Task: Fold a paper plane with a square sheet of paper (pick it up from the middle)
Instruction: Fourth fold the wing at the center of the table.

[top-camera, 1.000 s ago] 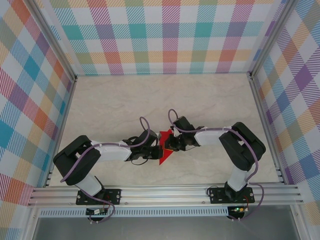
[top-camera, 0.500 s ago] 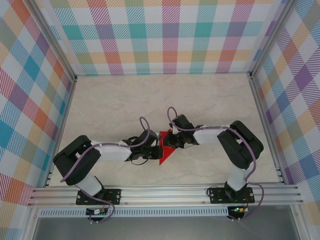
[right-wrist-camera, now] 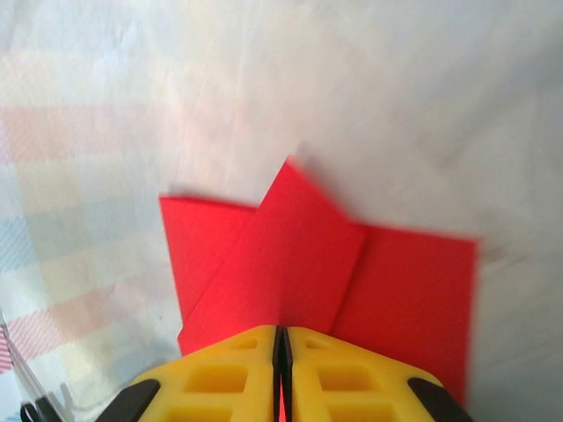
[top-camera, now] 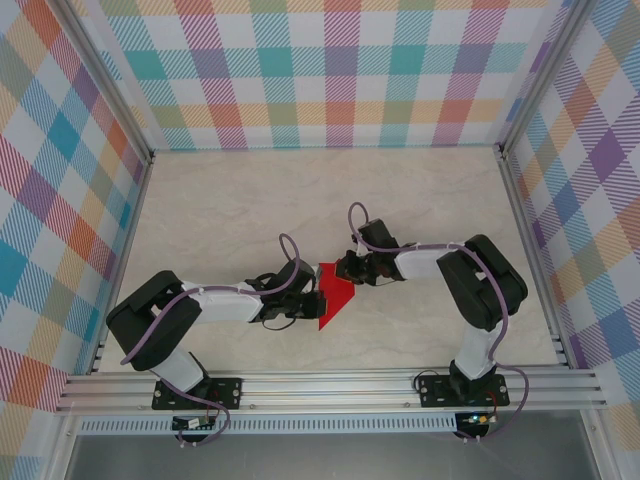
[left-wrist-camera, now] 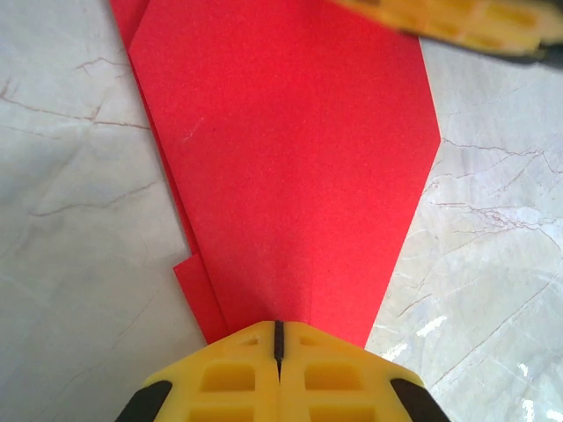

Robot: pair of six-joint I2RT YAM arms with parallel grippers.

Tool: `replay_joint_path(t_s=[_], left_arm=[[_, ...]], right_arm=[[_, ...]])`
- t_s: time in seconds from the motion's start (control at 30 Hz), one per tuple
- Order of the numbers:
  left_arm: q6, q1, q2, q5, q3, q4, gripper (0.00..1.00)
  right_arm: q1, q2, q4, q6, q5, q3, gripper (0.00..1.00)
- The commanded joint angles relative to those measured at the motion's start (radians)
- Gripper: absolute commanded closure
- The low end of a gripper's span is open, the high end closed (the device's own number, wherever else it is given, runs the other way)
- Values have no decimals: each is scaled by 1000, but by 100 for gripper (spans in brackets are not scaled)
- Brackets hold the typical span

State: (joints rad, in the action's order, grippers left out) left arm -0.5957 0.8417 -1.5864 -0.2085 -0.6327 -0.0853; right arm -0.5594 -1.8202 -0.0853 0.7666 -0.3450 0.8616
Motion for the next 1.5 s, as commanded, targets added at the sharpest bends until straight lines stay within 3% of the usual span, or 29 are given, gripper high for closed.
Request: replay_joint_path(t_s=[0.0, 0.2, 0.43, 0.83, 1.2, 1.33, 1.47], left_arm=[[20, 3, -66, -8, 74, 236, 98], [22, 2, -66, -10, 76, 236, 98], [30, 3, -57, -14, 75, 240, 98], [56, 2, -32, -32, 69, 247, 98], [44, -2, -10, -41, -8, 287, 96], [25, -11, 8, -46, -32, 294, 91], [-46, -37, 124, -59, -69, 295, 77]], right_arm=[[33, -44, 32, -64, 107, 48, 87], [75, -86, 50, -92, 113, 102, 87], [92, -7, 126, -128, 83, 160, 86], [11, 76, 28, -29, -173, 48, 85], [-25, -39, 48, 16, -118, 2, 88], [-25, -56, 86, 1, -78, 4, 89], [-25, -59, 94, 3, -66, -1, 90]])
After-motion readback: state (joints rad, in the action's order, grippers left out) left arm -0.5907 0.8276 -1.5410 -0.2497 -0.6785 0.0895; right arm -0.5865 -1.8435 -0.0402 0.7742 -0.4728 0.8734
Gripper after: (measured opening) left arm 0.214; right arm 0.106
